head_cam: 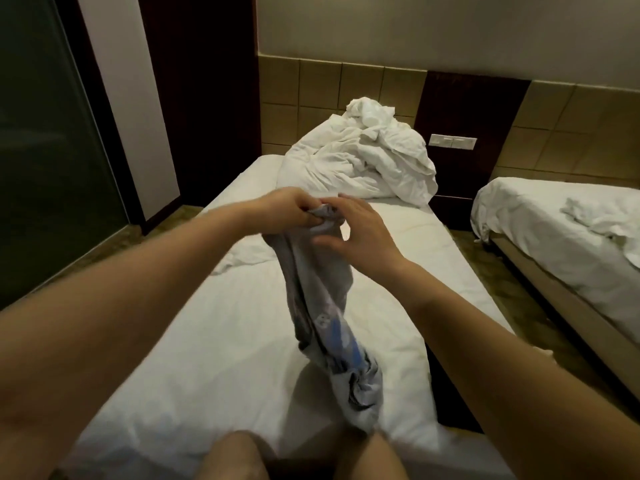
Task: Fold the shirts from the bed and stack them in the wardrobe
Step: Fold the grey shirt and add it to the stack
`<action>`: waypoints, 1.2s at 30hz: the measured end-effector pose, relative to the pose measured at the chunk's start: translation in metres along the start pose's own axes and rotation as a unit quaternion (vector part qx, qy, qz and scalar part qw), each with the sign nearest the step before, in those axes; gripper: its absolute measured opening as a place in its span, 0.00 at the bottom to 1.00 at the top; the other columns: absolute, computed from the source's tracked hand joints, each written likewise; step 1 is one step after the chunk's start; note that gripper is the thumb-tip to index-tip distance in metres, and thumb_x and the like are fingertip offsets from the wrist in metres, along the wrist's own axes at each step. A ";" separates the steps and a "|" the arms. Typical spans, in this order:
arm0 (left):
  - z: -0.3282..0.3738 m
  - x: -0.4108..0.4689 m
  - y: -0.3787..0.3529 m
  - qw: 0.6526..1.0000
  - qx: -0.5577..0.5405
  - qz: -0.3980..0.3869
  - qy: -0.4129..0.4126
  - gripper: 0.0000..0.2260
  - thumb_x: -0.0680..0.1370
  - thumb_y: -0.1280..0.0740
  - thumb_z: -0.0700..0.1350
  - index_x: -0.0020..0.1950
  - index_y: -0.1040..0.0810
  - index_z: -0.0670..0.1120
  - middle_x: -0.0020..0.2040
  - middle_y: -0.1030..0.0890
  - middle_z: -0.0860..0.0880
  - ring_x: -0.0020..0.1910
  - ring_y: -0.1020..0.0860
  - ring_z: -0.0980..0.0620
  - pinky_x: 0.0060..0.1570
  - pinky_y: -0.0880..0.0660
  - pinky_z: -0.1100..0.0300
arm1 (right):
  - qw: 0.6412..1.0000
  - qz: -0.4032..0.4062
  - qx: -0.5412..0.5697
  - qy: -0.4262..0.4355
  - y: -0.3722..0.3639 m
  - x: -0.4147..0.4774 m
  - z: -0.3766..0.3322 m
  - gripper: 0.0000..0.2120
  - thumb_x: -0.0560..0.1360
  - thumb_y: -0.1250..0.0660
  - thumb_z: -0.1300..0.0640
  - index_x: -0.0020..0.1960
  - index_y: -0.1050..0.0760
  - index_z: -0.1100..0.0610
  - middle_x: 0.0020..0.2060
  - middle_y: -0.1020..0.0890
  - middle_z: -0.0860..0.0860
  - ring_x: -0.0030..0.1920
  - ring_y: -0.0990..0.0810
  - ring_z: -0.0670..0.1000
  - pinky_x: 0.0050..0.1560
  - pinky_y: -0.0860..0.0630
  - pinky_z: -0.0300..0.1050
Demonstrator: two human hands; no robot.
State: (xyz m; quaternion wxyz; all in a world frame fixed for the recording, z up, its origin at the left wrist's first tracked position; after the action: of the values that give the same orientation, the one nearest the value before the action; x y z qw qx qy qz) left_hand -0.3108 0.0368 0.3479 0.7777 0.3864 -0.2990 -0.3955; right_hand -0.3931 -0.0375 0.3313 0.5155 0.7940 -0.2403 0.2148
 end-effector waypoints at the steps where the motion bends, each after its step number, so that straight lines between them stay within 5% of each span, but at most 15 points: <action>1: 0.007 0.001 0.012 1.000 0.008 -0.009 0.001 0.06 0.77 0.34 0.42 0.50 0.18 0.48 0.41 0.21 0.52 0.37 0.28 0.58 0.36 0.33 0.73 | 0.999 0.029 0.035 -0.017 0.007 0.005 -0.002 0.21 0.70 0.28 0.51 0.61 0.25 0.55 0.55 0.21 0.52 0.57 0.25 0.52 0.52 0.32 0.37; 3: 0.016 0.005 0.032 1.000 -0.012 0.007 0.002 0.05 0.77 0.34 0.42 0.46 0.19 0.51 0.39 0.22 0.53 0.38 0.27 0.59 0.40 0.29 0.68 | 0.992 0.056 0.095 -0.065 0.021 0.019 -0.002 0.11 0.72 0.30 0.52 0.52 0.25 0.55 0.42 0.22 0.49 0.43 0.25 0.48 0.39 0.34 0.30; 7: 0.004 0.001 0.033 0.972 -0.223 0.070 0.018 0.07 0.76 0.33 0.41 0.53 0.22 0.45 0.46 0.21 0.45 0.44 0.22 0.50 0.47 0.25 0.57 | 0.991 0.102 0.066 -0.054 0.049 0.047 -0.015 0.08 0.76 0.34 0.52 0.42 0.29 0.56 0.32 0.29 0.43 0.35 0.30 0.47 0.34 0.36 0.31; 12: -0.030 -0.026 -0.034 0.940 -0.311 0.107 0.095 0.04 0.78 0.35 0.41 0.51 0.24 0.44 0.43 0.21 0.46 0.36 0.23 0.56 0.35 0.26 0.69 | 0.980 0.153 0.082 -0.094 0.075 0.056 -0.008 0.07 0.78 0.38 0.57 0.51 0.25 0.61 0.42 0.24 0.50 0.43 0.28 0.49 0.36 0.37 0.36; 15: -0.034 -0.025 -0.010 0.909 -0.363 0.187 0.087 0.05 0.79 0.37 0.39 0.49 0.22 0.44 0.39 0.22 0.47 0.30 0.23 0.61 0.31 0.26 0.69 | 0.968 0.096 0.144 -0.179 0.078 0.053 0.013 0.06 0.78 0.39 0.58 0.54 0.26 0.57 0.46 0.24 0.51 0.47 0.28 0.49 0.39 0.32 0.35; 19: -0.001 -0.010 0.048 0.945 -0.286 0.159 0.018 0.08 0.78 0.38 0.37 0.42 0.23 0.46 0.40 0.22 0.44 0.40 0.25 0.50 0.42 0.28 0.60 | 0.963 -0.083 0.173 -0.191 0.086 0.045 0.010 0.08 0.74 0.31 0.54 0.49 0.21 0.57 0.40 0.21 0.48 0.44 0.24 0.45 0.49 0.26 0.40; 24: 0.050 0.000 0.126 0.973 -0.156 0.168 -0.006 0.05 0.78 0.36 0.42 0.49 0.20 0.44 0.39 0.22 0.49 0.39 0.24 0.54 0.41 0.27 0.61 | 0.976 0.110 0.162 -0.097 0.171 0.095 -0.022 0.07 0.77 0.36 0.56 0.42 0.22 0.55 0.39 0.22 0.49 0.44 0.25 0.48 0.51 0.29 0.47; 28: 0.064 0.002 0.158 0.976 -0.037 0.216 -0.003 0.06 0.78 0.35 0.44 0.48 0.20 0.44 0.42 0.21 0.48 0.44 0.23 0.50 0.47 0.26 0.55 | 0.987 0.125 0.066 -0.082 0.199 0.133 -0.053 0.12 0.80 0.42 0.57 0.54 0.25 0.63 0.46 0.25 0.54 0.47 0.29 0.50 0.41 0.35 0.42; 30: 0.055 0.002 0.146 0.979 0.012 0.201 0.014 0.03 0.77 0.35 0.43 0.45 0.23 0.46 0.43 0.22 0.47 0.45 0.23 0.48 0.47 0.25 0.54 | 0.991 0.103 0.032 -0.075 0.201 0.140 -0.064 0.12 0.80 0.41 0.55 0.55 0.25 0.62 0.48 0.24 0.54 0.48 0.28 0.50 0.42 0.37 0.40; 33: 0.006 -0.004 0.113 0.979 0.073 0.171 0.080 0.03 0.77 0.36 0.41 0.43 0.25 0.46 0.44 0.24 0.47 0.46 0.24 0.47 0.44 0.27 0.57 | 0.995 -0.030 -0.067 -0.070 0.190 0.132 -0.070 0.15 0.73 0.32 0.45 0.47 0.21 0.58 0.42 0.22 0.51 0.45 0.26 0.49 0.45 0.33 0.41; 36: -0.050 -0.015 0.097 0.971 0.022 0.181 0.156 0.07 0.77 0.37 0.40 0.40 0.24 0.45 0.41 0.23 0.45 0.44 0.24 0.45 0.42 0.29 0.56 | 0.978 -0.074 -0.189 -0.038 0.188 0.117 -0.069 0.11 0.71 0.30 0.45 0.45 0.19 0.53 0.41 0.21 0.49 0.48 0.23 0.51 0.45 0.35 0.39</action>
State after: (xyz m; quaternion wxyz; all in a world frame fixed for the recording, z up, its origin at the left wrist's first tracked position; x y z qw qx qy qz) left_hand -0.2425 0.1057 0.4008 0.8648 0.3993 -0.2478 -0.1767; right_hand -0.4205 -0.0585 0.5603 0.6612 0.7053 -0.2370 0.0965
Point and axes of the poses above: each hand's wrist, its own x-axis towards the middle knuckle, its own y-axis out of the back of the hand, z = x × y, the point moved 7 cm from there along x, towards the middle knuckle
